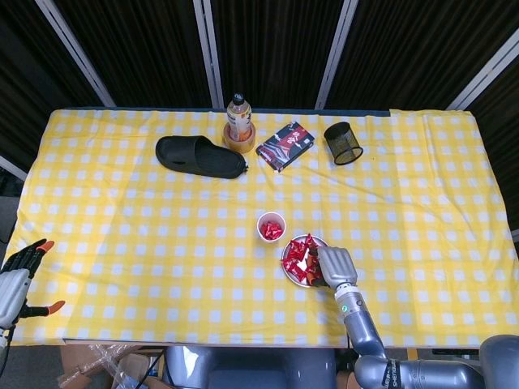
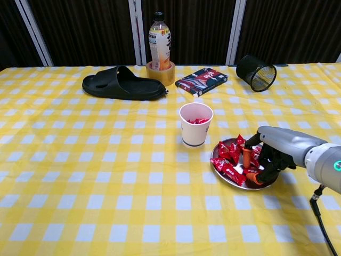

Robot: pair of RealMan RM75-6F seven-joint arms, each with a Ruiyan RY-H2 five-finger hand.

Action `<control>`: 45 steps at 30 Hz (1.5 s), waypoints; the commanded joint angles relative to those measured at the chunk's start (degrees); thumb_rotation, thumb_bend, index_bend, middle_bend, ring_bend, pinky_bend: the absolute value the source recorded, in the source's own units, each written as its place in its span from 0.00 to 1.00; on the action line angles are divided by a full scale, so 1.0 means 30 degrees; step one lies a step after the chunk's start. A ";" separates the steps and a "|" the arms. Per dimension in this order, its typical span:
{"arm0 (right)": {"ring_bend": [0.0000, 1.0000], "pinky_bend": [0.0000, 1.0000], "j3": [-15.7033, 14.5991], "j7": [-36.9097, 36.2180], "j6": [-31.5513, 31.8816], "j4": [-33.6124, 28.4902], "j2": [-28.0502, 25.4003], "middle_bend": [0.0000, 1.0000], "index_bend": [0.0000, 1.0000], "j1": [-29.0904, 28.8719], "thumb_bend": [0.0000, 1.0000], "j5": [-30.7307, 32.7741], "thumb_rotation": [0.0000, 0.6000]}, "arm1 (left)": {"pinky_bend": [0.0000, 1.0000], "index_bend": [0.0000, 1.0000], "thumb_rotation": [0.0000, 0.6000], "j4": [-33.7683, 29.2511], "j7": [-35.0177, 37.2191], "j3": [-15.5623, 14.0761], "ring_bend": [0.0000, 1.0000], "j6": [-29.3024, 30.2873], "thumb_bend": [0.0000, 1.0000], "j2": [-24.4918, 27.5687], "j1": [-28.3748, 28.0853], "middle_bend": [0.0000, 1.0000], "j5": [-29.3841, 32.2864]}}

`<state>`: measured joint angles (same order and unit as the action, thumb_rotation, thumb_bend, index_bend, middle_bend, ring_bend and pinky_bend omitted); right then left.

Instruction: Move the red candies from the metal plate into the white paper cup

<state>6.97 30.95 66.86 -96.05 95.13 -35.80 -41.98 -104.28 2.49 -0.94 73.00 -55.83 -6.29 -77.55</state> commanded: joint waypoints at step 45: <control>0.90 0.84 0.1897 0.0511 0.0916 -0.2996 -0.1944 0.93 0.58 -0.0212 0.47 -0.1013 1.00 | 0.00 0.00 1.00 0.0029 0.0299 -0.0017 0.00 0.0107 0.05 0.0037 0.0043 0.00 -0.0248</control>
<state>12.17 32.32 69.43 -104.63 89.62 -36.13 -44.98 -104.19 3.38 -0.99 73.32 -55.71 -6.16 -78.29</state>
